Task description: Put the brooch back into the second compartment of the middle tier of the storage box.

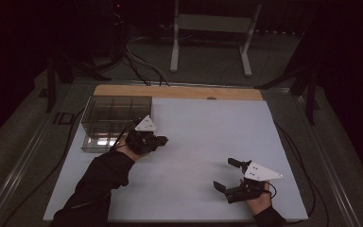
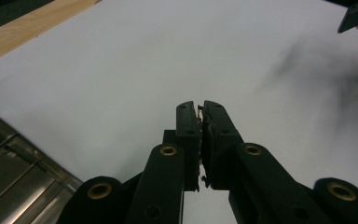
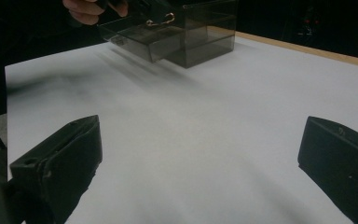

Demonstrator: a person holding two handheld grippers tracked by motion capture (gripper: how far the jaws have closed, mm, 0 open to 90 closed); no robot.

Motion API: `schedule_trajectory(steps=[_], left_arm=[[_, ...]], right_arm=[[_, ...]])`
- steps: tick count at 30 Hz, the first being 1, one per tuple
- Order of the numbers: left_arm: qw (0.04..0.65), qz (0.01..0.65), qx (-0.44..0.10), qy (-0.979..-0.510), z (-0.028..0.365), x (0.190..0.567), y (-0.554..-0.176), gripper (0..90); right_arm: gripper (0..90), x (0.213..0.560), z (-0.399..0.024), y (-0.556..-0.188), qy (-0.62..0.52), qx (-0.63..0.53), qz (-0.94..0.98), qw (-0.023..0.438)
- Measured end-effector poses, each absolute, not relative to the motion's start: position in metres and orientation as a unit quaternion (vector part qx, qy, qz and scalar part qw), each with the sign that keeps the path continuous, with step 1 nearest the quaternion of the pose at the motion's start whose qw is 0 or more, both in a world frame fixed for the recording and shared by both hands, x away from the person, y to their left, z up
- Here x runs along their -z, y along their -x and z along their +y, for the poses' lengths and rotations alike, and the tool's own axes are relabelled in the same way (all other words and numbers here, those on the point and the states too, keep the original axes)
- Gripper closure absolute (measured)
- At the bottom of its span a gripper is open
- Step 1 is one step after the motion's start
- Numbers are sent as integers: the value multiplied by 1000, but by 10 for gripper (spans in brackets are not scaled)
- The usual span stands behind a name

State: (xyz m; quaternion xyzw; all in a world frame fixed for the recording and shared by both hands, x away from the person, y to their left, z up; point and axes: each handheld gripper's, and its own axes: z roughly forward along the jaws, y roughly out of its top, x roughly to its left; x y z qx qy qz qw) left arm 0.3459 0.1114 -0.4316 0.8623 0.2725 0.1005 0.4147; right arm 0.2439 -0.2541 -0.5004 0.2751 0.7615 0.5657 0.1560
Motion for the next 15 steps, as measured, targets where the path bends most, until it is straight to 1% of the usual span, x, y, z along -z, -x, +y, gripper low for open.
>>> schedule_trajectory(steps=[6, 15], left_arm=[[420, 285, -101, -856, 125, 431, -345, 867], [411, 298, -118, -854, 146, 429, -345, 867]], right_arm=[[0, 500, -254, -244, -275, -565, 762, 156], [0, 501, -253, -244, -275, -564, 763, 156]])
